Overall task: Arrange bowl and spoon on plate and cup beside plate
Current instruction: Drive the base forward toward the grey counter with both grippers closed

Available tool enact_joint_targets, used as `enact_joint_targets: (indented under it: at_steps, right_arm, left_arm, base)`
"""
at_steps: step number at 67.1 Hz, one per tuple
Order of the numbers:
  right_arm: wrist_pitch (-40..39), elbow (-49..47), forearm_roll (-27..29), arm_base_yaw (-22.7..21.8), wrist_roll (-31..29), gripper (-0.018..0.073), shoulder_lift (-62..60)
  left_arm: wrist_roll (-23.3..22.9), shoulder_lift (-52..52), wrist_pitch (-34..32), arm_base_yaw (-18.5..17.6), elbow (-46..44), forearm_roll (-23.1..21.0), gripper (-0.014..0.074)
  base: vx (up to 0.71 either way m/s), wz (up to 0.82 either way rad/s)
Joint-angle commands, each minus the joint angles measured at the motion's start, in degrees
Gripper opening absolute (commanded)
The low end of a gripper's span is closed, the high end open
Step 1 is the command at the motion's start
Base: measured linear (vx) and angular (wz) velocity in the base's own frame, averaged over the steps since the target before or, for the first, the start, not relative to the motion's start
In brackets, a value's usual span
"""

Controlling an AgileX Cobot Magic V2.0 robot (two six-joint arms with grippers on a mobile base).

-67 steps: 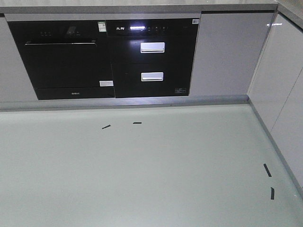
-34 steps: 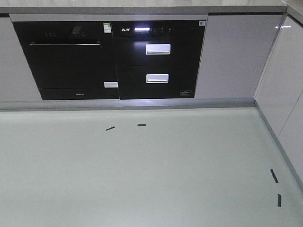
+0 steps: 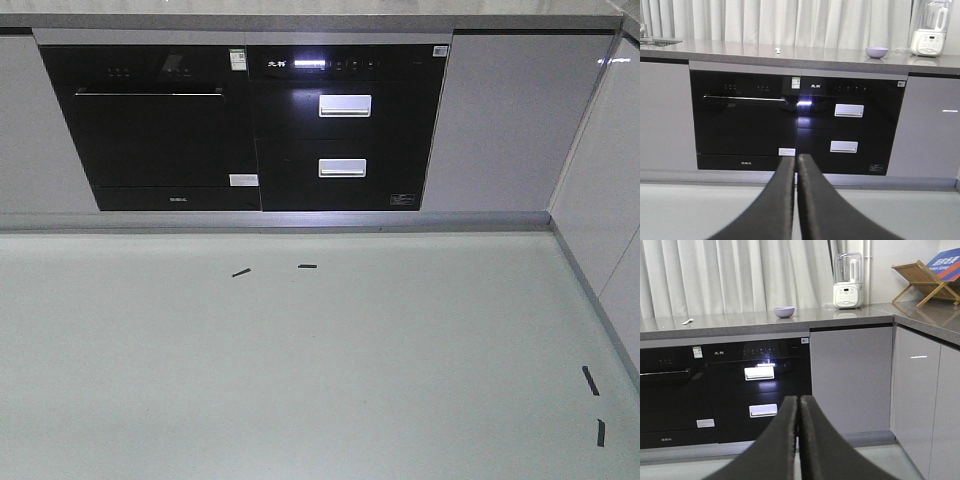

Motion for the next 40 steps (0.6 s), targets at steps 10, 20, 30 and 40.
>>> enact_joint_targets:
  at_steps: [10,20,30,40]
  right_arm:
    - [-4.20,0.47,-0.35,-0.27,-0.53,-0.0001,-0.52]
    - [-4.20,0.47,-0.35,-0.27,-0.53,-0.0001,-0.52]
    - [-4.20,0.47,-0.35,-0.27,-0.53,-0.0001,-0.52]
    - [-4.20,0.47,-0.35,-0.27,-0.53,-0.0001,-0.52]
  left_arm:
    - [-0.40,-0.86,-4.67,-0.17,1.50,-0.11,-0.0006]
    - [-0.40,-0.86,-4.67,-0.17,1.50,-0.11,-0.0006]
    - [-0.40,-0.86,-4.67,-0.17,1.50,-0.11,-0.0006]
    - [-0.40,-0.86,-4.67,-0.17,1.50,-0.11,-0.0006]
  base:
    - [0.03,0.04]
    - [0.04,0.04]
    - [0.06,0.04]
    - [0.07,0.04]
